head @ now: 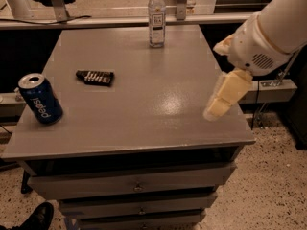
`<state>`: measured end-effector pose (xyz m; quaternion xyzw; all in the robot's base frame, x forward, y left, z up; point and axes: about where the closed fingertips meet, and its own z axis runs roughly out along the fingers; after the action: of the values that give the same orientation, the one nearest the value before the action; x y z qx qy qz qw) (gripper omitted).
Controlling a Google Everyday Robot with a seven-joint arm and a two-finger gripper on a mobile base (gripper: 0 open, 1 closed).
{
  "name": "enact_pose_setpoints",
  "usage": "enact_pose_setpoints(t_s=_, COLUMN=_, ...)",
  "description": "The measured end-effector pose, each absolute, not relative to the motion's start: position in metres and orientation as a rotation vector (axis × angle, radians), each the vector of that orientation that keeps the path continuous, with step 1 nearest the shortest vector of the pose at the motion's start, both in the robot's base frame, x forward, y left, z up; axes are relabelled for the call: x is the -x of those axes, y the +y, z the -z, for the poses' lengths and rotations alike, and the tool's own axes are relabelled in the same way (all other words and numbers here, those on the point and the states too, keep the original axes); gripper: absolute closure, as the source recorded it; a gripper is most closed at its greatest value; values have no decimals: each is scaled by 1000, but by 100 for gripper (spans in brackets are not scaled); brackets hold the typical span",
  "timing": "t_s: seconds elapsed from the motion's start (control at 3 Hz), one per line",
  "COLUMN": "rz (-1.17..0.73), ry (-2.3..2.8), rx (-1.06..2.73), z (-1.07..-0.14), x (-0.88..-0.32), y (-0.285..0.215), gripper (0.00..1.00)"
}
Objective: Pick rxbar chocolate
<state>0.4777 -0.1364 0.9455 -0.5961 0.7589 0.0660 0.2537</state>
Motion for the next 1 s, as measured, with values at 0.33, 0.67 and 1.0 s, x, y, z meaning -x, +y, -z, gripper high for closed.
enact_pose_setpoints(t_s=0.33, rz=-307, ry=1933, rx=1587, z=-933, x=-502, y=-77, gripper=0)
enact_pose_setpoints(t_s=0.67, rz=-369, ry=1830, rx=1545, z=-920, x=-521, y=-20, gripper=0)
enact_pose_setpoints(t_s=1.0, rz=-384, ry=1738, rx=1478, z=-918, x=-550, y=32, gripper=0)
